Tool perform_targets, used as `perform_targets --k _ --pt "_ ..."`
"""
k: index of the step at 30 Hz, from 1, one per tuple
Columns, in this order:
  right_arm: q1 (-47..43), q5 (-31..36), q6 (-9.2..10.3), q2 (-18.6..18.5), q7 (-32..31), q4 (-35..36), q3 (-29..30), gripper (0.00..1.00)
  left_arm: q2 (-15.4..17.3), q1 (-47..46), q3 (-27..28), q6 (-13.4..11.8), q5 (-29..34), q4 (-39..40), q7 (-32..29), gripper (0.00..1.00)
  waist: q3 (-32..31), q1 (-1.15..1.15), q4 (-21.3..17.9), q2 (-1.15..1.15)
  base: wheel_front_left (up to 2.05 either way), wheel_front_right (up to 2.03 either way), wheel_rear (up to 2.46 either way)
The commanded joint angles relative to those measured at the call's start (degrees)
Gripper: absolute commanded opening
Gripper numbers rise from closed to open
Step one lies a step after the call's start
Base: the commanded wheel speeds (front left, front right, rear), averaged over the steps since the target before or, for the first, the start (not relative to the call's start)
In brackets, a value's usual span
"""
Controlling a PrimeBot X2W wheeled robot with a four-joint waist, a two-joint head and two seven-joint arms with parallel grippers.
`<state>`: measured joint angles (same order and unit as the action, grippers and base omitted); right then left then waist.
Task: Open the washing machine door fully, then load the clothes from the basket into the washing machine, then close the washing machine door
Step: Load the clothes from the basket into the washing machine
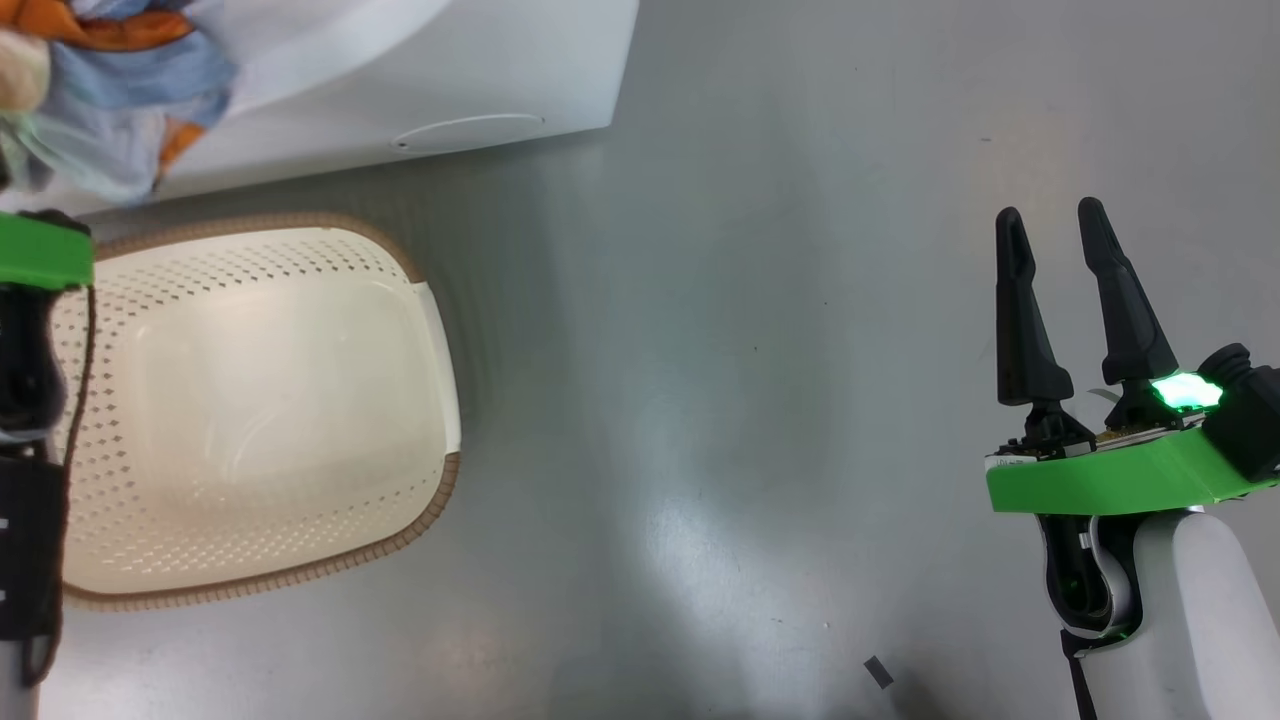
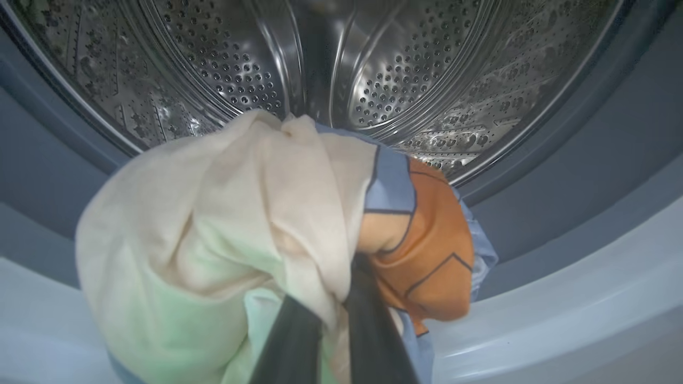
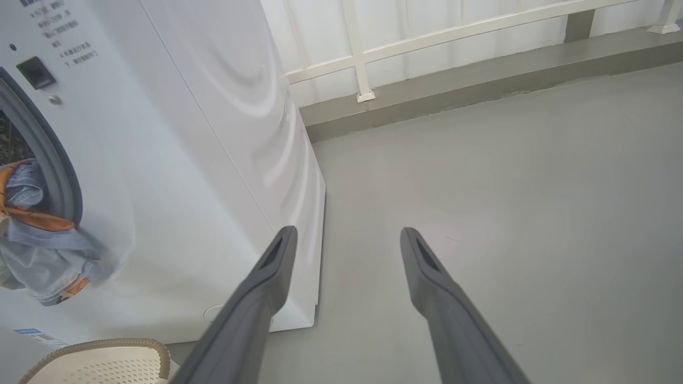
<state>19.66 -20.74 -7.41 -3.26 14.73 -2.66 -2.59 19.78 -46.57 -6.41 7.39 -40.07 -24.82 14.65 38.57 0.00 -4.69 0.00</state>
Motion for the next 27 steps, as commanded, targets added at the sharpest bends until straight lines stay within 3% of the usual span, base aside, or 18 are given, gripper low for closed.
perform_targets --k 1,10,23,27 --pt "-0.63 0.34 -0.08 0.37 0.27 1.40 -1.21 1.00 2.61 0.91 2.16 0.10 0.61 1.98 0.35 0.00 -0.09 0.00 0.15 0.00 0.00 0.00 0.00" --pt "-0.54 0.16 -0.08 0.37 0.27 1.44 -1.55 1.00 3.42 -5.36 3.06 0.10 2.63 2.33 0.35 0.00 0.29 0.00 0.29 0.00 0.00 0.00 0.00" --pt "-0.65 -1.09 -0.08 0.38 0.27 0.88 -3.64 1.00 4.61 -25.03 -4.55 0.10 5.20 -19.65 0.35 0.00 0.31 0.00 -2.13 0.00 0.00 0.00 0.00" --pt "-0.47 -1.49 -0.08 0.38 0.27 0.76 -4.37 1.00 5.64 -31.20 -4.50 0.10 8.47 -18.96 0.35 0.00 0.89 0.00 -3.25 0.00 0.00 0.00 0.00"
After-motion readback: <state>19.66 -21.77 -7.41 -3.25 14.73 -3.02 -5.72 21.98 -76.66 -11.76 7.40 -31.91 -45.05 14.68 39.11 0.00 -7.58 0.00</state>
